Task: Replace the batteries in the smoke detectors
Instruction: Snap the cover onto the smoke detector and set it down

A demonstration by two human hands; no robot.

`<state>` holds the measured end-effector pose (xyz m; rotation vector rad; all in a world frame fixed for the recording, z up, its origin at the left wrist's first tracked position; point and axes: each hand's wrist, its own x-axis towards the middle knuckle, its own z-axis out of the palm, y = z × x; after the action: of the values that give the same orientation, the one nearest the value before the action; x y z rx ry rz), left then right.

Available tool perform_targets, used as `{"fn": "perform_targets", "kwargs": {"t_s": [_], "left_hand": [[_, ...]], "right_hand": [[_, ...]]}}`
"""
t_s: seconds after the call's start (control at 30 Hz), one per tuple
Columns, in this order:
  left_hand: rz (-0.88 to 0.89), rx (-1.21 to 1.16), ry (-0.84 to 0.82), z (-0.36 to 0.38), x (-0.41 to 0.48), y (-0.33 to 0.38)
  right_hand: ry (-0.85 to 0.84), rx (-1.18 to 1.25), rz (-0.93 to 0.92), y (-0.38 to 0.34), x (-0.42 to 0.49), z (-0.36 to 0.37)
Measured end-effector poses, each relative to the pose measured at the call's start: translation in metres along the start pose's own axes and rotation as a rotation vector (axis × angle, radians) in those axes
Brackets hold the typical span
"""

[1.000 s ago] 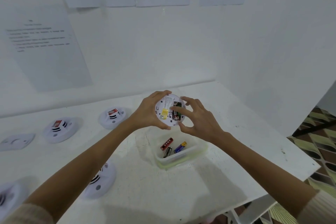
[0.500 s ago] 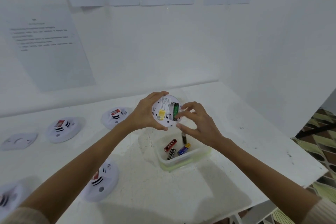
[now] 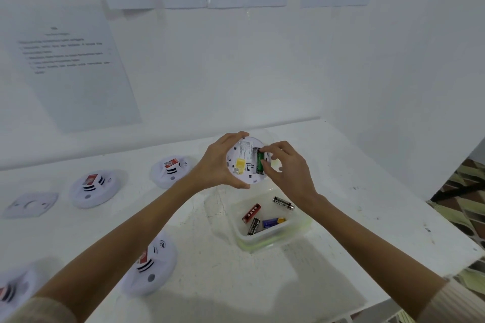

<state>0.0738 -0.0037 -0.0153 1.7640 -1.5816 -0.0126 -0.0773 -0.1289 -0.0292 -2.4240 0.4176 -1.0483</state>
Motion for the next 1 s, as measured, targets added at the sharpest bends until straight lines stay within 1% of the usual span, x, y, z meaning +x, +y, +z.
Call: {"fn": "perform_targets", "kwargs": {"t_s": [0.1,0.27,0.47,0.63,0.7,0.77,0.8,0.9,0.97,1.0], "left_hand": [[0.025,0.012,-0.003,0.0,0.001,0.0],[0.027,0.003,-0.01,0.0,0.004,0.001],[0.015,-0.005,-0.059,0.001,-0.002,-0.002],[-0.004,-0.034,-0.056,0.0,0.0,0.0],[-0.016,-0.047,-0.046,-0.001,0.001,0.002],[-0.027,-0.053,-0.036,-0.004,0.001,0.002],[-0.03,-0.055,-0.03,-0.005,0.001,0.001],[-0.042,-0.072,-0.008,-0.012,-0.003,0.001],[-0.049,-0.076,0.003,-0.017,-0.006,0.0],[-0.051,-0.071,0.007,-0.018,-0.008,-0.001]], "right_hand": [[-0.022,-0.017,0.015,-0.002,0.002,0.001],[-0.057,0.037,0.058,-0.006,0.011,0.002],[-0.112,0.052,0.105,-0.006,0.014,0.003],[-0.027,0.06,0.037,-0.015,0.015,-0.001],[0.018,0.073,0.037,-0.018,0.013,-0.002],[0.051,0.127,0.049,-0.02,0.007,-0.004],[0.05,0.202,0.064,-0.021,0.003,-0.007],[-0.014,0.464,0.133,-0.024,-0.008,-0.017],[-0.113,0.506,0.175,-0.019,-0.015,-0.023],[-0.204,0.484,0.181,-0.014,-0.018,-0.025]]}}
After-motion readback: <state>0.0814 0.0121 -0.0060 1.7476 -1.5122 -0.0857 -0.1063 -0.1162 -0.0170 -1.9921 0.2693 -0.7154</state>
